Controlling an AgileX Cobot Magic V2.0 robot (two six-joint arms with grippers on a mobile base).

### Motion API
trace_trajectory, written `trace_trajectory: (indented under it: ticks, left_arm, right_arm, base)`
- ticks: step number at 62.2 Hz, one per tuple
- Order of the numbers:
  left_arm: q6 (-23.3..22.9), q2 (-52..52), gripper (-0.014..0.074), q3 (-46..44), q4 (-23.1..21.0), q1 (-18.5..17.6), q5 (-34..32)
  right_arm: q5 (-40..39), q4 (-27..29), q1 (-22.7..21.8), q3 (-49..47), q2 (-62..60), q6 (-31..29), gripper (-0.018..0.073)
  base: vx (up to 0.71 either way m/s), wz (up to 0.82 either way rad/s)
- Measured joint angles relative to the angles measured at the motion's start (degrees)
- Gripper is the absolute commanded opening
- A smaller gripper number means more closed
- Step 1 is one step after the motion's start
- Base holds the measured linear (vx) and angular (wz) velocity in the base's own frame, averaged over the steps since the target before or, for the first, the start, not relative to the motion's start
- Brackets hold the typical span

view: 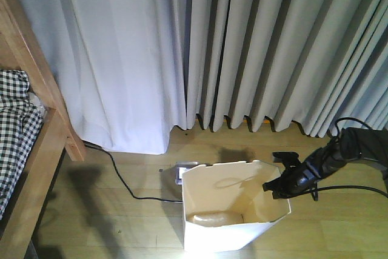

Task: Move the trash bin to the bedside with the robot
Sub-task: 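Lower the bin onto the floor with the right gripper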

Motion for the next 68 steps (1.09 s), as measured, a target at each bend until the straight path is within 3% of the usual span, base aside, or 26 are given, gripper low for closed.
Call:
trace_trajectory:
  ticks: [15, 31, 57, 68]
  left_arm:
    - [0.0, 0.0, -0.0006, 0.0, 0.0, 0.0, 0.0]
    - [0.0, 0.0, -0.0006, 0.0, 0.0, 0.0, 0.0]
    - [0.0, 0.0, -0.0006, 0.0, 0.0, 0.0, 0.0]
    - [0.0, 0.0, -0.0006, 0.0, 0.0, 0.0, 0.0]
  right_arm:
    - [2.05, -5.46, 2.19, -3.95, 0.96, 6.82, 0.0042]
    - [2.22, -5.95, 2.25, -4.23, 1.06, 12.57, 0.0083]
    - [3.17, -5.44, 2.25, -4.64, 1.12, 13.6, 0.0197]
    - [4.24, -6.18, 2.25, -4.95, 1.29, 14.18, 0.0307]
  base:
    - [0.0, 0.0]
    - [0.0, 0.0]
    - [0.0, 0.0]
    - [0.0, 0.0]
